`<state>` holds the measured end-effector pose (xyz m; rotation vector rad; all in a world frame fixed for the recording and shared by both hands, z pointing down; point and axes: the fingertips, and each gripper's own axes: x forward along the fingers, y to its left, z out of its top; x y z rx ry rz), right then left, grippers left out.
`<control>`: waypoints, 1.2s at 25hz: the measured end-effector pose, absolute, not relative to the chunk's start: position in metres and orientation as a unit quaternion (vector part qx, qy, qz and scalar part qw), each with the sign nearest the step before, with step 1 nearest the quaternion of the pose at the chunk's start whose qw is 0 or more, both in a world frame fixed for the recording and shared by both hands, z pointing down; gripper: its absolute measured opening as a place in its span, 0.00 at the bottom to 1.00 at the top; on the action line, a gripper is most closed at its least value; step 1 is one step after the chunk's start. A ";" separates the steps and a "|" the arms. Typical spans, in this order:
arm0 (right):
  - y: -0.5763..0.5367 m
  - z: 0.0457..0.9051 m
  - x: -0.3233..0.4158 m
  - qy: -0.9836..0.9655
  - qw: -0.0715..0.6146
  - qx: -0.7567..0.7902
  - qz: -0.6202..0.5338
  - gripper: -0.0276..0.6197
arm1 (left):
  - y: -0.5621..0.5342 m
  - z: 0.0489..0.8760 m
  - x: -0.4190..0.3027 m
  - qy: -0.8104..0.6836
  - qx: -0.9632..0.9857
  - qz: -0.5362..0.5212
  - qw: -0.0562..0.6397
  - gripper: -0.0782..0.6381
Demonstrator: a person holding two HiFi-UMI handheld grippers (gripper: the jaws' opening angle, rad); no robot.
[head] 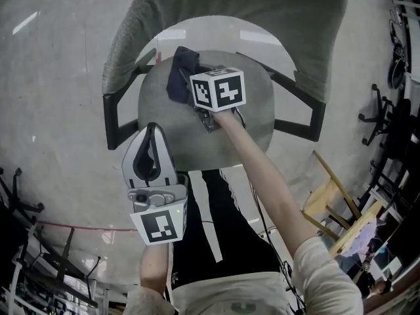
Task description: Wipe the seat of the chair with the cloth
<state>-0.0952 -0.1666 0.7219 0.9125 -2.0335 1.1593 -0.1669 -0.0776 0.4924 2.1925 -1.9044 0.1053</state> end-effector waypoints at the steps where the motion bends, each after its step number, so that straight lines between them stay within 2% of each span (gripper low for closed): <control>1: -0.167 0.722 -0.084 -0.769 0.314 0.352 0.432 0.13 | -0.078 0.492 -0.164 -0.650 0.750 0.037 0.117 0.13; 17: -0.176 0.720 0.085 -0.706 0.371 0.474 0.373 0.13 | -0.083 0.498 -0.114 -0.608 0.783 0.057 0.114 0.13; 30: -0.172 0.722 0.150 -0.650 0.430 0.536 0.324 0.13 | -0.088 0.498 -0.096 -0.597 0.792 0.058 0.113 0.13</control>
